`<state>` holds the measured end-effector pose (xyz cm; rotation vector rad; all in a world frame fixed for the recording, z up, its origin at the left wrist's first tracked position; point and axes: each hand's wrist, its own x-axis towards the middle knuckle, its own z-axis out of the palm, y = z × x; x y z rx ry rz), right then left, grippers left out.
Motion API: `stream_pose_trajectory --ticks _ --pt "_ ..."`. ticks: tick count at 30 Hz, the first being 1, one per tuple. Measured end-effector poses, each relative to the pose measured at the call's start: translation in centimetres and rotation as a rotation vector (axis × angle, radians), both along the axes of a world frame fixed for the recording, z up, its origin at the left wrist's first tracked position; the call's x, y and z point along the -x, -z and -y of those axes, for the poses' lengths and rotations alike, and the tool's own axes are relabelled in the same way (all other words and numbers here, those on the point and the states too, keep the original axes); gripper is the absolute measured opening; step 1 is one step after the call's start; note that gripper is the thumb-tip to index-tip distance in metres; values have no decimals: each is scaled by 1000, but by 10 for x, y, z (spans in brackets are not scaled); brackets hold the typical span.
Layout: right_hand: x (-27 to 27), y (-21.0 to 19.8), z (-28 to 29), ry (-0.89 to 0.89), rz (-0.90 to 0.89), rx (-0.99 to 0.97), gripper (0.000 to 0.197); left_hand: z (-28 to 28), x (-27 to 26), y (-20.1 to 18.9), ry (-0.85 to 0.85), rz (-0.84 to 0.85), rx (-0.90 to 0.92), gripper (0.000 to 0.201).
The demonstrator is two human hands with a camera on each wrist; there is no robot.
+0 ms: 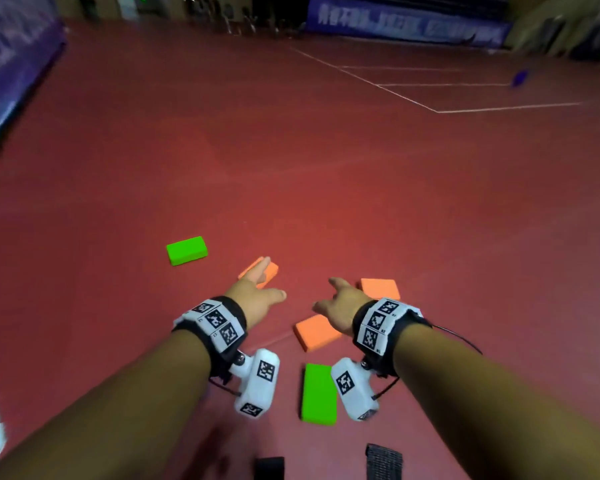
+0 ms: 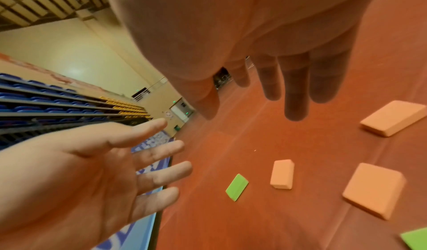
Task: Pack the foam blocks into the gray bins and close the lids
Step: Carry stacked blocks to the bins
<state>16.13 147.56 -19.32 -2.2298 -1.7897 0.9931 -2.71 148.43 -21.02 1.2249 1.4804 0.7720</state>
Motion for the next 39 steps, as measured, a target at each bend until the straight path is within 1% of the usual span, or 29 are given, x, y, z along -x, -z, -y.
stream_pose_trajectory --ticks 3,5,8,11,14,16,19,21,24,29,33,37,39 --pt "-43 14 -28 122 6 17 81 -45 -43 20 100 10 40 79" --pt "-74 21 -54 189 46 13 79 -83 -74 34 194 -8 53 79" --pt "-111 21 -83 257 81 4 77 -129 -111 37 262 -15 58 78" --pt "-151 25 -110 325 71 29 79 -171 -153 36 333 -29 61 77" --pt "-193 29 -137 374 55 35 81 -207 -199 35 406 -85 55 78" --pt "-228 36 -159 399 57 44 81 -231 -234 41 460 -180 36 79" --pt "-271 51 -193 392 54 44 79 -260 -275 48 492 -257 29 80" --pt "-311 68 -225 346 57 48 76 -285 -317 59 457 -304 25 77" --pt "-364 85 -270 279 40 55 73 -315 -372 67 358 -324 36 75" --pt "-451 90 -326 187 41 92 74 -355 -460 81 258 -382 94 76" --pt "-503 90 -363 128 40 123 77 -383 -492 80 242 -432 165 80" --pt "-538 100 -385 126 31 164 76 -409 -501 83 186 -503 206 80" --pt "-551 109 -396 123 36 180 76 -421 -506 83 161 -496 220 79"
